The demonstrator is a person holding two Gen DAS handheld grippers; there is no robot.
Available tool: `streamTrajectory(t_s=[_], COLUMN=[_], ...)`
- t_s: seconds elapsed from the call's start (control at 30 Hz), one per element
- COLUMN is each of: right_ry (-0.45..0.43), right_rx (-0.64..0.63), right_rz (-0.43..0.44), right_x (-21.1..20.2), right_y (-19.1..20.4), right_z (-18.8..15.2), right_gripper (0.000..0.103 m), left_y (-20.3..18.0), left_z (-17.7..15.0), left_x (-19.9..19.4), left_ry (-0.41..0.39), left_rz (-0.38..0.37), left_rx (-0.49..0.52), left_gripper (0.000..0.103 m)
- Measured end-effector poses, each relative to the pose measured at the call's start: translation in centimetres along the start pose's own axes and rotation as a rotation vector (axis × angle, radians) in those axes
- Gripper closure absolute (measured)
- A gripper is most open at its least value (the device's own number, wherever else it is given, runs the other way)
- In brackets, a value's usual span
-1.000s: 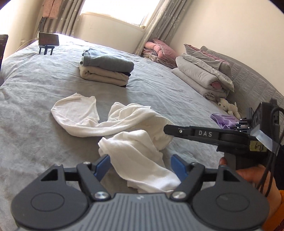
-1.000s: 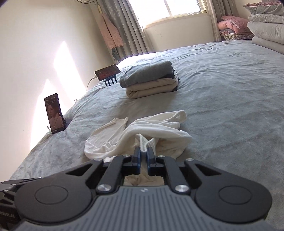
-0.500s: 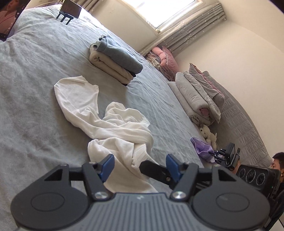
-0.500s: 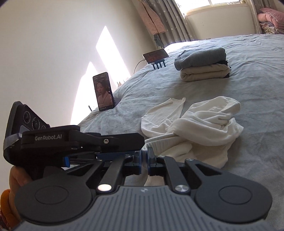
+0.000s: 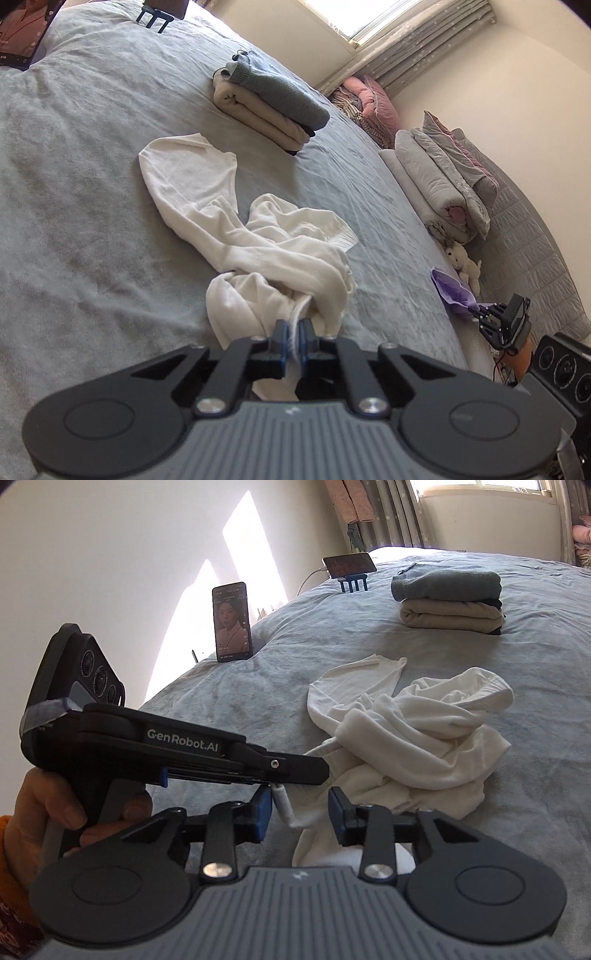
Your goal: Fold clothes
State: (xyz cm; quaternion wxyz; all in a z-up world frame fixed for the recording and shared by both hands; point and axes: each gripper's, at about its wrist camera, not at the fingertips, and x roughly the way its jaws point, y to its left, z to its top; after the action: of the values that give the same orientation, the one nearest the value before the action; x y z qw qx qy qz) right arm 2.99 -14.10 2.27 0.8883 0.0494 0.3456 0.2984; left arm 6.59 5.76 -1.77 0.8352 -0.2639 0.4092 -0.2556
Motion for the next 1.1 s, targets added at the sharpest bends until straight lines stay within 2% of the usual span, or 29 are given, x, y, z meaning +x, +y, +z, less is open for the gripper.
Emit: streamTrajectory(t_s=[0.1,0.3,0.4,0.47,0.5,0.53,0.83,0.93,1.1], right_ry=[-0.029,-0.122,-0.113,-0.113,-0.119,-0.13,-0.29,-0.304,-0.268], right_rx=[-0.018,-0.047,-0.073,-0.106,-0.12,-0.123,0.022,0.051,0.079], right_rz=[-0.04,-0.186,-0.195,-0.204,-0.203,-0.21,-0.365,-0.428,-0.505], right_x=[-0.4,0.5,2.1,2.9,3.1,3.2,0.5,-0.5,-1.1], right_y=[-0.2,-0.6,-0.2,0.3,0.5,0.7,-1.7,-2.8,-4.2], right_z=[0.2,1.5,1.6,1.6,1.6,1.7,3.1,3.1,2.4], right_gripper=[0.053,0.053,0.053,0.061,0.077,0.088,0.091,0.091,0.091], left_y=[0.2,0.2,0.1,0.2,0.4,0.5,1.9,2.9,4.6], left_z=[-0.1,-0.2,-0.3,-0.3,-0.3,-0.2,0.5,0.8,1.2], left_x=[-0.3,-0.5,-0.8,-1.0,-1.1,-1.3,-4.6,-6.1,-8.2], left_ry=[-0.002,0.0,-0.005,-0.01,-0.012,-0.016,-0.1,-0.134,-0.161], left_rz=[0.009,0.018,0.023,0.032,0.036,0.039,0.104,0.152,0.25], left_rx=[0.003,0.025,0.038,0.038,0.035,0.031,0.029,0.027,0.027], left_gripper=[0.097,0.097,0.098,0.098,0.098,0.098,0.098,0.098,0.098])
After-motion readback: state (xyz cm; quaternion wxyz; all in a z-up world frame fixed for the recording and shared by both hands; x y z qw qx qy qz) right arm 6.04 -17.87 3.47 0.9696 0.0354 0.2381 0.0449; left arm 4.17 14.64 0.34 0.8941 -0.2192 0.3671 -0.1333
